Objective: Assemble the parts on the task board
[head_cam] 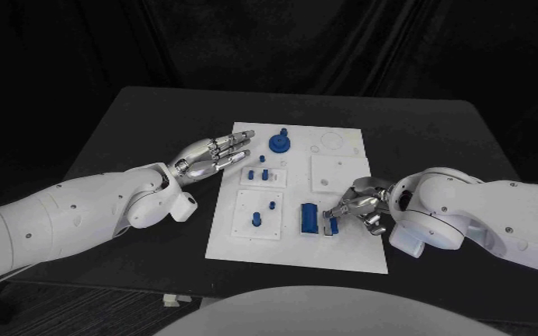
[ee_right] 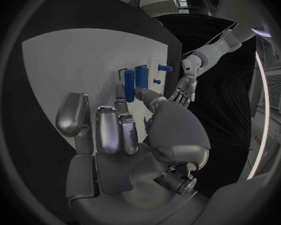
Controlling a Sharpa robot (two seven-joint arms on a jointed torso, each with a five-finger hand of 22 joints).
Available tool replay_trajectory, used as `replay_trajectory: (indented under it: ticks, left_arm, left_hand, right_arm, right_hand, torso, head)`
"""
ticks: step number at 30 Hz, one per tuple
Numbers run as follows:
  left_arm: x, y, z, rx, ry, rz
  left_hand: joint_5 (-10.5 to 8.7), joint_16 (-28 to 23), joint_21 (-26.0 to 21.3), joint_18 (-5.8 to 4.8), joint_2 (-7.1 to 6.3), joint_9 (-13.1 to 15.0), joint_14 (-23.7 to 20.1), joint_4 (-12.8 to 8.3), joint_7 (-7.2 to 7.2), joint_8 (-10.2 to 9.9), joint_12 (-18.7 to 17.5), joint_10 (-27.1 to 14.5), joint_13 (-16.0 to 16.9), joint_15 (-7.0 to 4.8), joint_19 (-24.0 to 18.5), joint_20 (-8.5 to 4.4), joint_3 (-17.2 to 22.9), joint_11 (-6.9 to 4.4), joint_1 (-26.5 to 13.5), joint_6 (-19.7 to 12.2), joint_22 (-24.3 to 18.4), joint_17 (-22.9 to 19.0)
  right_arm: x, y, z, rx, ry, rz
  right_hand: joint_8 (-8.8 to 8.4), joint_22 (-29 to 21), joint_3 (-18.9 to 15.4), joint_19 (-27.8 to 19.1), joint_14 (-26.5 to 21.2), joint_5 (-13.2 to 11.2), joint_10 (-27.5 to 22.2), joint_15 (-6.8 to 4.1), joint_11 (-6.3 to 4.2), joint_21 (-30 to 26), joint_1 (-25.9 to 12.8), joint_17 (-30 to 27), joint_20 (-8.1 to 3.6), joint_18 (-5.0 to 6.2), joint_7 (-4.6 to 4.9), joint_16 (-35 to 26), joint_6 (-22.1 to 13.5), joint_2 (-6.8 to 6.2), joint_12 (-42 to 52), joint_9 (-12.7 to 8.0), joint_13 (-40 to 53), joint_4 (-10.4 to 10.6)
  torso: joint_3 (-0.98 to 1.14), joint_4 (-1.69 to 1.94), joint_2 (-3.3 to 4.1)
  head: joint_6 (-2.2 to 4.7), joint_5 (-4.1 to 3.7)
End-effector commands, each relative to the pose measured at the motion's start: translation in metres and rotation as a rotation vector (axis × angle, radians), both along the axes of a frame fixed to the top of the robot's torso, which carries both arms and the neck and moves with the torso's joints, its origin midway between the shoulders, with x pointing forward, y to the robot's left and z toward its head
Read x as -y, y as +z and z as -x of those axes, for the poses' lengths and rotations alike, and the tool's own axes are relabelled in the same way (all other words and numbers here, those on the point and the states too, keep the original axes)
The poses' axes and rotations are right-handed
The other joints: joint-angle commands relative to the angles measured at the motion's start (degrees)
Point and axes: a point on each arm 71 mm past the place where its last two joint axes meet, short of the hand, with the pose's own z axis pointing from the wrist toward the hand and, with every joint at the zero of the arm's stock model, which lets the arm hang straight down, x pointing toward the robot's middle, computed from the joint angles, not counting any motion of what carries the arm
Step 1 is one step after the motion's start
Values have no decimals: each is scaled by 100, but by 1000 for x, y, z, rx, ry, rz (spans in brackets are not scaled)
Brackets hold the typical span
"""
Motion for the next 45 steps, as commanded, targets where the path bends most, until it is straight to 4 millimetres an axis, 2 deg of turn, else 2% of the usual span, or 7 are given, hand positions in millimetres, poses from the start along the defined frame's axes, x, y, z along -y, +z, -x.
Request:
replay_trajectory:
  ticks: [1,12,19,36,38,41,45]
  left_arm:
    - [2,8,1,66,-16,91]
    - [3,8,1,64,-20,92]
    - [3,7,1,63,-20,92]
    - [3,7,1,57,-23,90]
    - [3,6,1,56,-23,89]
    - [2,6,1,55,-22,87]
    - [2,6,1,54,-22,85]
  left_hand:
    - [22,-21,1,58,-7,3,7,-5,18,27,10,0,6,58,1,39,40,40,53,-30,9,-5]
    - [26,-21,2,58,-4,2,7,-12,2,25,9,0,6,94,3,60,54,49,60,-39,10,-5]
    - [28,-21,2,58,-4,2,7,-14,0,25,7,0,6,104,4,65,59,51,63,-41,11,-5]
    - [45,-21,3,58,8,1,7,-42,-1,25,6,0,6,137,6,83,95,52,94,-49,12,-5]
    - [48,-21,4,58,11,2,7,-51,3,25,5,-1,6,142,6,86,105,50,103,-46,13,-5]
    - [50,-21,4,57,13,2,7,-58,4,26,4,-1,6,145,7,89,113,49,110,-47,14,-5]
    - [58,-21,5,57,16,1,7,-70,5,25,4,-1,6,151,9,94,127,49,122,-53,17,-5]
  right_arm:
    - [1,-3,2,-23,14,27]
    - [0,-10,2,-33,15,29]
    - [-1,-11,1,-24,12,20]
    - [-4,-11,2,-10,14,1]
    - [-4,-10,2,-10,15,0]
    - [-4,-10,2,-9,16,-1]
    - [-3,-11,2,-10,15,0]
  right_hand:
    - [-32,773,-6,-49,233,-51,588,12,30,-31,-56,-11,-4,45,8,-30,-50,-4,15,-10,1505,36]
    - [-40,767,-15,-54,229,-163,588,19,38,-48,-113,-39,1,47,17,-48,-76,2,15,-10,1505,89]
    - [-36,765,-79,-53,235,-615,588,27,47,-56,-229,-38,10,47,23,-51,-91,15,15,-4,1505,218]
    - [-37,758,-81,-61,241,-644,588,27,45,-84,-216,-6,11,52,21,-35,-100,9,15,-3,1505,213]
    - [-10,758,-126,-61,243,-711,588,27,44,-85,-251,-5,12,52,19,-34,-66,-18,15,11,1505,240]
    - [57,761,-404,-55,249,-485,588,20,35,-81,-416,20,7,51,6,-21,-16,-83,15,53,1505,403]
    - [137,768,-670,-45,254,-713,588,5,15,-65,-522,43,-5,48,-19,-8,16,-76,15,107,1505,562]
  torso:
    - [-2,3,5]
    - [0,0,-1]
    - [-2,-1,1]
    - [-3,-3,-1]
    - [-2,-1,-1]
    - [-1,-1,1]
    - [-1,-1,2]
  head:
    - [-1,-3]
    - [-1,-2]
    - [-1,2]
    - [-1,16]
    - [-1,18]
    - [-1,19]
    - [-1,24]
